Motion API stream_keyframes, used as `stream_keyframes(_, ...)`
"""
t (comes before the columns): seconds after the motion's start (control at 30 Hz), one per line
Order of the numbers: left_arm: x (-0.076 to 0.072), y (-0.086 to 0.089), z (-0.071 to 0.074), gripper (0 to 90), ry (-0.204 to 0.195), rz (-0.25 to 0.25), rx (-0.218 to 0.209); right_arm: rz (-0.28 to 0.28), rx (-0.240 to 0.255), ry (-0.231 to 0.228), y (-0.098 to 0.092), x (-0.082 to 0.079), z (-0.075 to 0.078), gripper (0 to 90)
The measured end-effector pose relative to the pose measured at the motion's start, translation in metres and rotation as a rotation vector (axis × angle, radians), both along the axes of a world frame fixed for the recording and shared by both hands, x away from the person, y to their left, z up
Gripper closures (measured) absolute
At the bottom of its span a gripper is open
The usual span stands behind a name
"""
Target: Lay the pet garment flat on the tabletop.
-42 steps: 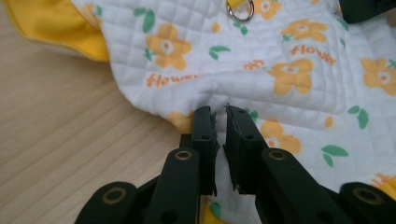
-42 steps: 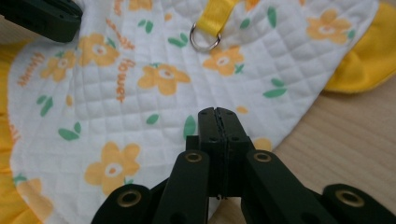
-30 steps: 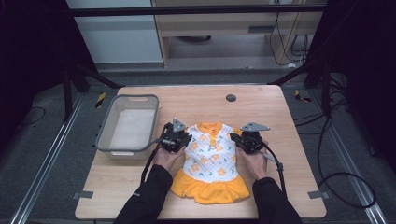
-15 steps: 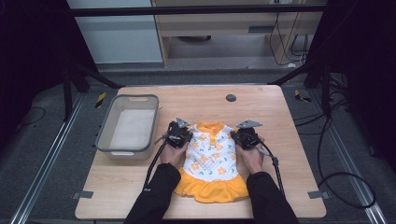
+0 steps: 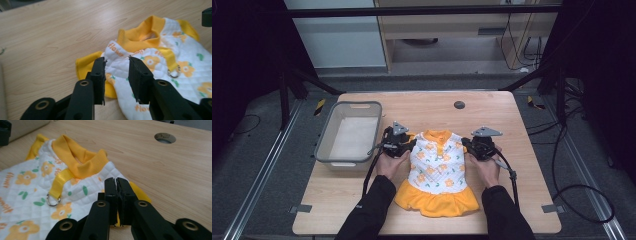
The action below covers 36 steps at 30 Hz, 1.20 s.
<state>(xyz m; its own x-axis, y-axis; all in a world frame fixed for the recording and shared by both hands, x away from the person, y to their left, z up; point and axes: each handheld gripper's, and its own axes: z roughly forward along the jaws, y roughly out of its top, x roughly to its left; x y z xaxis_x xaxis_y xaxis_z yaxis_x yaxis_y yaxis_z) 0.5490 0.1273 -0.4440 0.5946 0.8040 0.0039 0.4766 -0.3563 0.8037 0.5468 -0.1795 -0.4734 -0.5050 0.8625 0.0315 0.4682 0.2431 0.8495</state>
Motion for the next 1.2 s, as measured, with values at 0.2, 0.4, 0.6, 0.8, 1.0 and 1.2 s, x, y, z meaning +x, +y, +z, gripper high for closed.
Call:
stream_keyframes(0.2, -0.041, 0.018, 0.012, 56.3, -0.036, -0.082, 0.026, 0.003, 0.013, -0.008, -0.017, -0.029, 0.015, 77.1)
stream_keyframes(0.4, -0.067, 0.033, -0.001, 51.0, -0.01, -0.097, 0.026, -0.011, -0.008, 0.015, -0.029, -0.048, 0.013, 66.6)
stream_keyframes(0.6, -0.089, 0.047, -0.014, 43.1, 0.013, -0.099, 0.023, 0.001, 0.008, 0.026, -0.036, -0.069, 0.01, 52.7)
stream_keyframes(0.8, -0.109, 0.065, -0.018, 37.1, -0.003, -0.094, 0.015, 0.009, 0.019, 0.025, -0.04, -0.087, 0.008, 38.1)
stream_keyframes(1.0, -0.126, 0.091, -0.022, 33.9, -0.004, -0.055, -0.004, -0.003, 0.02, 0.01, -0.047, -0.101, 0.004, 28.9)
stream_keyframes(1.2, -0.134, 0.113, -0.028, 30.5, 0.012, -0.004, -0.003, -0.024, 0.004, 0.016, -0.056, -0.109, -0.001, 22.9)
